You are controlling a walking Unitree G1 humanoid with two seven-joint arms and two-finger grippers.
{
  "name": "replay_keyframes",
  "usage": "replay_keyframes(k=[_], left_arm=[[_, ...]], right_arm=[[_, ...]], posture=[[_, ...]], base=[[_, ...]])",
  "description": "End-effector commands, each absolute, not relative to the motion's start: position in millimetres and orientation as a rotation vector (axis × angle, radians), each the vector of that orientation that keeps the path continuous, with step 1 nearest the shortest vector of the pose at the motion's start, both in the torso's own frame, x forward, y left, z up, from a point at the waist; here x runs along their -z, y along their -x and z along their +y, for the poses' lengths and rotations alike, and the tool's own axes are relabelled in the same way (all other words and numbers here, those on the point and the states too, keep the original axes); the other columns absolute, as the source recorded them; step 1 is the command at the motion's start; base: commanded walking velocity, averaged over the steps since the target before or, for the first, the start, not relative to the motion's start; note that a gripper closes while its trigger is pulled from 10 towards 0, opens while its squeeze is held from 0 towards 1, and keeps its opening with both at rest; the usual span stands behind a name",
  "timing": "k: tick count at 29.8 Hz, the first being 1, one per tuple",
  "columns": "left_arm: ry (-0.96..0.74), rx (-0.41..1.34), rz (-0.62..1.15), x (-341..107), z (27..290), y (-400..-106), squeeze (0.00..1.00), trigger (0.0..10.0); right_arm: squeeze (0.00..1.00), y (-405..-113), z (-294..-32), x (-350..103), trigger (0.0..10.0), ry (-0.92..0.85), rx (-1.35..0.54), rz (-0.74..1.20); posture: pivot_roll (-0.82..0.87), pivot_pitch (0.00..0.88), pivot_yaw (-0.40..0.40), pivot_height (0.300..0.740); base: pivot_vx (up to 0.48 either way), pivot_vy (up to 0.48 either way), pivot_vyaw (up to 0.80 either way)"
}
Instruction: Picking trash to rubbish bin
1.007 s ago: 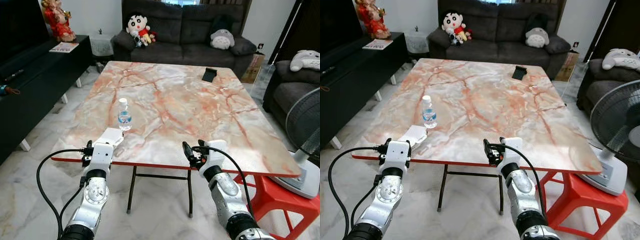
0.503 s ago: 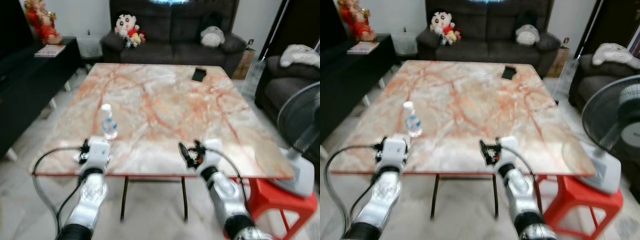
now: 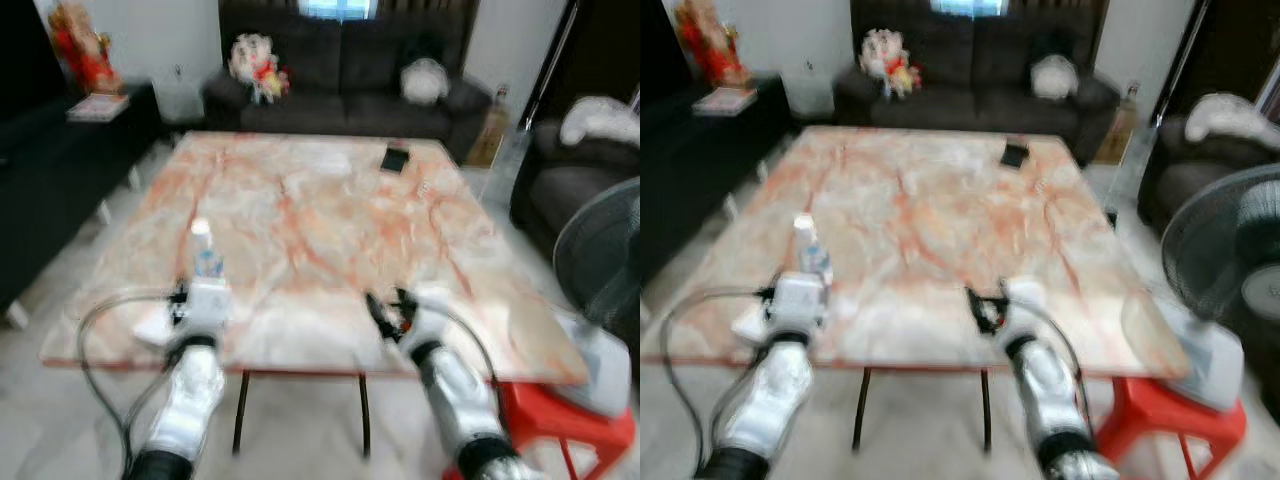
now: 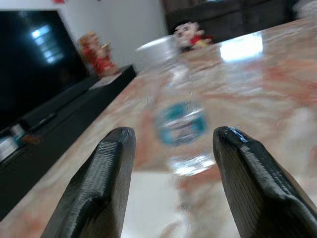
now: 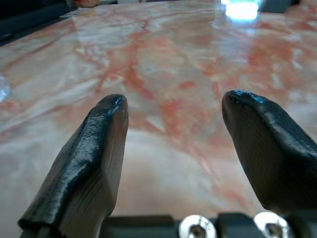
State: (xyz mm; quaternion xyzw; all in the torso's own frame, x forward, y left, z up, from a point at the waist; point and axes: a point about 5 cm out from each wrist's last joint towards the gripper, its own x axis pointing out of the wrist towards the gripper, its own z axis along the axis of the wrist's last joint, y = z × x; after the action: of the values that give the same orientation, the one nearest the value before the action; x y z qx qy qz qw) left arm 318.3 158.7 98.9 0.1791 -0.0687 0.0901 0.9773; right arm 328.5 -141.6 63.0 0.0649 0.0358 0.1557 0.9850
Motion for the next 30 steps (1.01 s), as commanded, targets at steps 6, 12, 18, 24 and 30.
replay_keyframes(k=[6, 12, 18, 24, 30], left_arm=[[-0.41, -0.212, -0.166, -105.9, 170.7, -316.3, 0.0, 10.0], [-0.43, -0.118, -0.195, -107.0, 159.7, -315.1, 0.0, 10.0], [-0.481, -0.013, -0.226, -109.5, 147.3, -312.6, 0.0, 10.0], [-0.533, 0.022, -0.19, -106.2, 150.7, -311.6, 0.0, 10.0], [-0.603, 0.056, -0.127, -98.0, 157.0, -312.7, 0.0, 10.0]], right_arm=[[0.0, -332.1, -124.4, -69.5, 10.0, -0.154, -0.36, 0.052], [0.0, -332.6, -126.6, -70.0, 10.0, -0.159, -0.351, 0.051], [0.0, -332.6, -126.7, -69.7, 10.0, -0.16, -0.35, 0.053], [0.0, -331.4, -125.0, -68.2, 10.0, -0.165, -0.353, 0.058], [0.0, -331.0, -124.2, -67.7, 10.0, -0.166, -0.357, 0.062]], posture=[[0.0, 0.003, -0.081, 0.74], [0.0, 0.012, -0.081, 0.74], [0.0, 0.012, -0.081, 0.74], [0.0, 0.017, -0.08, 0.74], [0.0, 0.02, -0.079, 0.74]], base=[[0.132, 0.0, 0.26], [0.0, 0.0, 0.0], [0.0, 0.0, 0.0], [0.0, 0.0, 0.0], [0.0, 0.0, 0.0]])
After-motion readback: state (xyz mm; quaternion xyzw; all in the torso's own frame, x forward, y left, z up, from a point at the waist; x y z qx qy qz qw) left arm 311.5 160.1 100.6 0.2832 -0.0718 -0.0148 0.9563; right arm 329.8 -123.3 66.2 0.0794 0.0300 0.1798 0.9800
